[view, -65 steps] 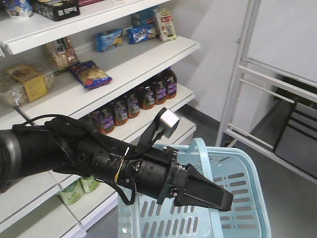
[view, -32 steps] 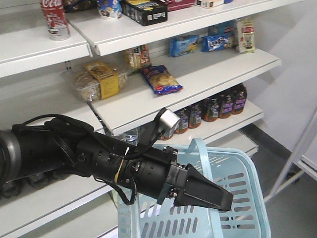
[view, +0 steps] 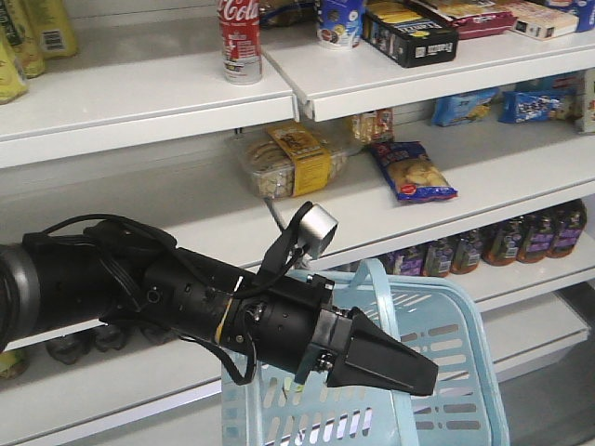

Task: Place coke in basket with both arms
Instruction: 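Drive the base up to the shelf with the red Coca-Cola bottle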

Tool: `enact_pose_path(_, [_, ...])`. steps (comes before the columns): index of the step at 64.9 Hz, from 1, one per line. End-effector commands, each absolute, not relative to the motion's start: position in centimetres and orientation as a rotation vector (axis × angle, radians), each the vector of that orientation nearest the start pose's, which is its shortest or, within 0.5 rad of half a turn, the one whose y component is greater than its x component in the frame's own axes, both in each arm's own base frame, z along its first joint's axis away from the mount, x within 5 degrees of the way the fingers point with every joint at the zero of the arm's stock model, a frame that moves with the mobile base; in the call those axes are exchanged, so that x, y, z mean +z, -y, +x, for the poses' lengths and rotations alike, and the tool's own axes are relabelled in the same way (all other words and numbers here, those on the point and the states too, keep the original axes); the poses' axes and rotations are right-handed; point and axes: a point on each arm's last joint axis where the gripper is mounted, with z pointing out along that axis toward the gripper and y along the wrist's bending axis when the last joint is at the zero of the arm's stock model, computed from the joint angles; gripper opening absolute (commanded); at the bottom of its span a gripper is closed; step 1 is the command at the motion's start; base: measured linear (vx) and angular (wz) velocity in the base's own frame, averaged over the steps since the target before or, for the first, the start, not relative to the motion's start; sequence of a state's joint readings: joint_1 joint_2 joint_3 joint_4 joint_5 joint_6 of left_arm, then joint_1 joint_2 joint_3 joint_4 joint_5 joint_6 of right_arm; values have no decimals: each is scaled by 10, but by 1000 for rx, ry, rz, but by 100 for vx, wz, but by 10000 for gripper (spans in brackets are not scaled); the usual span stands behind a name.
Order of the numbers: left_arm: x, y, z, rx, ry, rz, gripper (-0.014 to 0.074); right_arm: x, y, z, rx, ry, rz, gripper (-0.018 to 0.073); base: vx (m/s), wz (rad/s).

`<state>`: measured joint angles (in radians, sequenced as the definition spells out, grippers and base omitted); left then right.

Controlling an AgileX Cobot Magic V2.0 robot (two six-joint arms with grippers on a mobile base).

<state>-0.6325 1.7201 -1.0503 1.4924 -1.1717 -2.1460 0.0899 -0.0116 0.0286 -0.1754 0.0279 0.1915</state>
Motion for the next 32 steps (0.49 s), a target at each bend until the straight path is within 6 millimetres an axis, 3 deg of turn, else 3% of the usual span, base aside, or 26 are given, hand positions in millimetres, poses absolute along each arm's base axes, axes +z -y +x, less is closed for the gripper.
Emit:
enact_pose_path(1, [302, 260, 203, -2220, -1941, 897, -5, 203, -5, 56, 81, -1460, -61, -5, 9, 35])
enact_pose_path(32, [302, 260, 203, -2220, -1941, 897, -5, 203, -5, 56, 81, -1460, -61, -5, 8, 33])
